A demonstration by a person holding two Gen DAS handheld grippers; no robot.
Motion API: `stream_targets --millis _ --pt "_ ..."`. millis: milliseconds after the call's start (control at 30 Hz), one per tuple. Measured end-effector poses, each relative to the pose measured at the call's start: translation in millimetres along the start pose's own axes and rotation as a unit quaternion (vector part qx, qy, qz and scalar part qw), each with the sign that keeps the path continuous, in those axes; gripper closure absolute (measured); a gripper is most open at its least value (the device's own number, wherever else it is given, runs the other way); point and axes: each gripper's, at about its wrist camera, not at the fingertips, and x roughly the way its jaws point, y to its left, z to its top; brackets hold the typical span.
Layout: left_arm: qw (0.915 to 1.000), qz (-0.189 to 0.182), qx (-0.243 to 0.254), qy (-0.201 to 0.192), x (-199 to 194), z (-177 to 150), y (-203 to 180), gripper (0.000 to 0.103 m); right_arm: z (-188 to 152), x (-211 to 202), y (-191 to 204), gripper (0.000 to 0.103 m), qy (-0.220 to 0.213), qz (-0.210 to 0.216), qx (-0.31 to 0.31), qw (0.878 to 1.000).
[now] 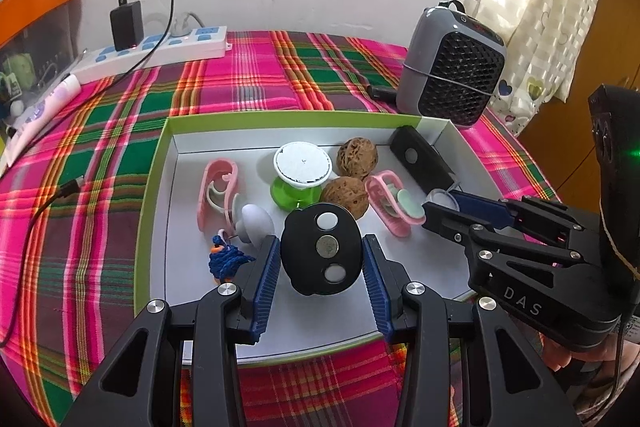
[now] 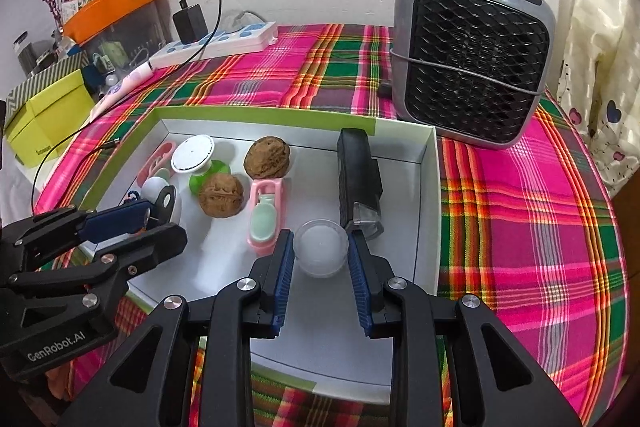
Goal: Organize objects
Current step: 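Carry the black object and white cup up and over into the box, then lower the black object and white cup into the box and open both grippers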
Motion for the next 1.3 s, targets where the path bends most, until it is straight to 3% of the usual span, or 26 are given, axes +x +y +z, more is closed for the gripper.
stream_targets --millis 1300 --pt "0.9999 0.009 0.002 0.011 9.0 -1.6 0.8 0.063 -2.5 0.8 5.9 0.074 -0.014 -0.015 -0.010 1.000"
